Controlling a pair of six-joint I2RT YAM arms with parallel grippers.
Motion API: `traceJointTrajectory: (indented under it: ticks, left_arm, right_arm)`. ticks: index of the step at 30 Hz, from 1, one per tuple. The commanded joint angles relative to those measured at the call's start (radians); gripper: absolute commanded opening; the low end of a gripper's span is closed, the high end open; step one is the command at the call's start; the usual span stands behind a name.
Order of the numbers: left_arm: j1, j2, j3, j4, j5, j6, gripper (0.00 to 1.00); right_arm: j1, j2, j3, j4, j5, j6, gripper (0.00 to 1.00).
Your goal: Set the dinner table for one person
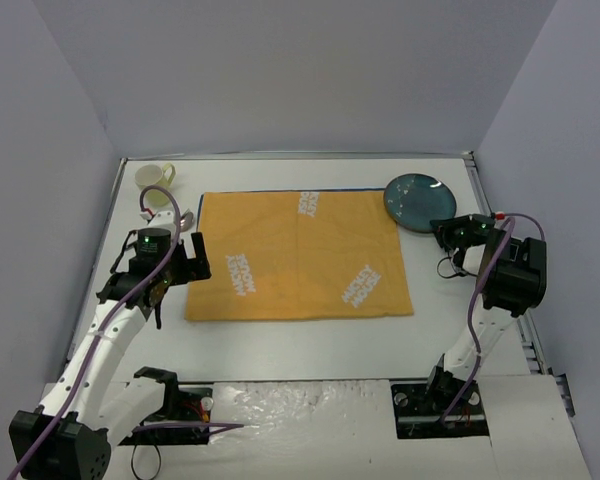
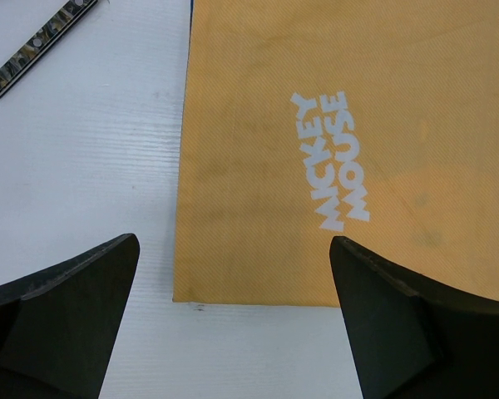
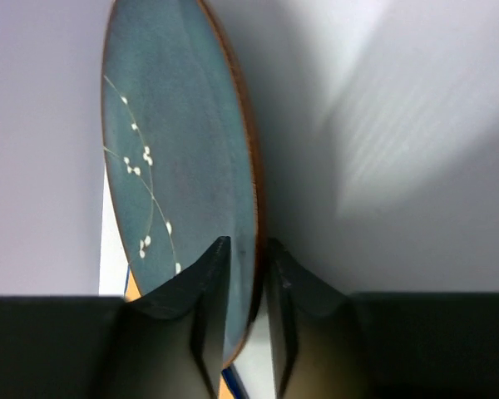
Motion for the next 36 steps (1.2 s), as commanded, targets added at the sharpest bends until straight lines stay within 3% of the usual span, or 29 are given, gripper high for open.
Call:
traceJointTrajectory:
  ticks: [1, 4, 16, 20, 28, 36]
  left_arm:
    - [0.005, 0.0, 0.021, 0.054, 0.005, 0.013, 0.97]
    - [0.005, 0.0, 0.021, 0.054, 0.006, 0.011, 0.97]
    - [-0.013, -0.01, 0.023, 0.038, -0.029, -0.002, 0.97]
    - [-0.018, -0.009, 0.023, 0.038, -0.03, -0.004, 0.97]
    - [-0.028, -0.01, 0.026, 0.027, -0.059, -0.013, 0.97]
    - [-0.031, -0.011, 0.027, 0.02, -0.066, -0.022, 0.97]
  right_arm:
    - [-0.018, -0.025, -0.008, 0.058, 0.003, 0.026, 0.09]
    - [-0.028, -0.047, -0.013, 0.11, -0.021, 0.055, 0.0]
    - [-0.02, -0.215, -0.01, 0.38, -0.196, 0.179, 0.0]
    - [0.024, -0.269, 0.016, 0.33, -0.258, 0.153, 0.0]
    - [0.292, -0.32, 0.057, 0.174, -0.324, 0.113, 0.0]
    - [0.531, -0.255, 0.095, 0.157, -0.311, 0.082, 0.0]
